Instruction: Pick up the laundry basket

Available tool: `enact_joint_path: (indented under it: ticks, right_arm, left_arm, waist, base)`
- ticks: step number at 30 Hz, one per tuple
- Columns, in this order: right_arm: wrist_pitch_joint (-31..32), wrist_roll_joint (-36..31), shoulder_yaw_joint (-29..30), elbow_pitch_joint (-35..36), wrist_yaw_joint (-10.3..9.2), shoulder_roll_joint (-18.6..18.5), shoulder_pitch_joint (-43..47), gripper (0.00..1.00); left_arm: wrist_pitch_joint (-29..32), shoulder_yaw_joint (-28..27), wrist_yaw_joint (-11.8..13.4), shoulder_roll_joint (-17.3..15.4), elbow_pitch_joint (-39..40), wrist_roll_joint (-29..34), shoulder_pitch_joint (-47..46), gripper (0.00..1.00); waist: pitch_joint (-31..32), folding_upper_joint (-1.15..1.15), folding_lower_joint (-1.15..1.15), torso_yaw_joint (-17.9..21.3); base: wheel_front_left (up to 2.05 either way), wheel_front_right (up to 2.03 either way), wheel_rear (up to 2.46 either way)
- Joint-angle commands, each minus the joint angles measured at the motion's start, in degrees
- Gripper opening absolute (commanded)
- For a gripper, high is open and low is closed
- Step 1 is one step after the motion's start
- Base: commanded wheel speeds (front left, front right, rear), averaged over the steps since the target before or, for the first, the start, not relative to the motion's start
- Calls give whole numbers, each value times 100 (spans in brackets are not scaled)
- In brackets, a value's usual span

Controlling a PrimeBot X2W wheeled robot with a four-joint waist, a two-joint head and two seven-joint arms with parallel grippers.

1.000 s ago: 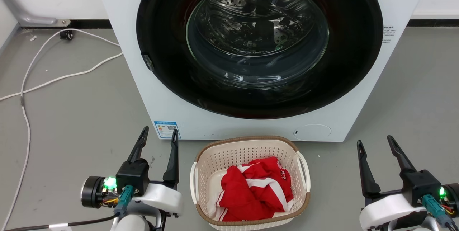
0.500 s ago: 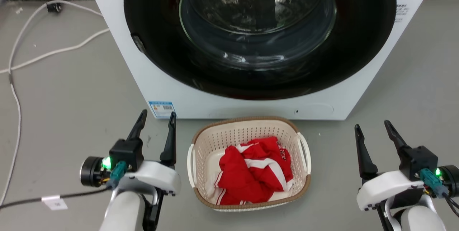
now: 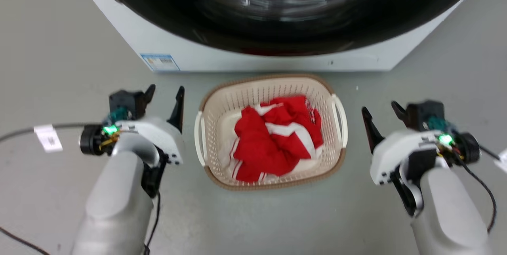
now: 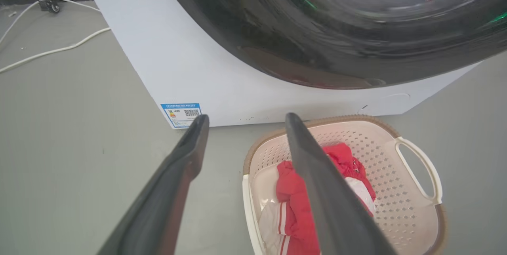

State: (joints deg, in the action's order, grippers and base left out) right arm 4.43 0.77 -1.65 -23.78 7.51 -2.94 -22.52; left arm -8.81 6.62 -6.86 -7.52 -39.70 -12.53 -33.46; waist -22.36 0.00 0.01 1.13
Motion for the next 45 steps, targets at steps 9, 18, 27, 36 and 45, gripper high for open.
enact_joint_path:
  ticks: [9, 18, 27, 36, 45]
  right_arm:
    - [699, 324, -385, -1382, -4, 12, -1363, 100]
    - [766, 551, -716, -2675, -4, 11, -2600, 100]
    - [771, 856, -994, -3686, -4, 11, -3636, 100]
    - [789, 1211, -1361, -4223, -4, 11, -4159, 100]
    - [754, 1656, -1754, -4481, -4, 12, -4386, 0]
  left_arm:
    - [764, 619, -59, -252, -1284, -649, -1186, 100]
    - [1534, 1368, -61, -506, -1791, -1707, -1931, 100]
    - [2018, 1969, -56, -793, -1948, -2423, -2572, 100]
    - [2304, 2442, -55, -884, -2075, -2841, -3004, 100]
    - [2506, 2807, -51, -893, -2173, -3302, -3186, 0]
  waist:
    - [-1324, 0, -1, 124]
    - [-2151, 0, -1, 135]
    - [-2778, 0, -1, 152]
    - [-3148, 0, -1, 170]
    - [-3283, 0, -1, 169]
  base:
    - [0, 0, 0]
    - [0, 0, 0]
    - [0, 0, 0]
    - [0, 0, 0]
    - [0, 0, 0]
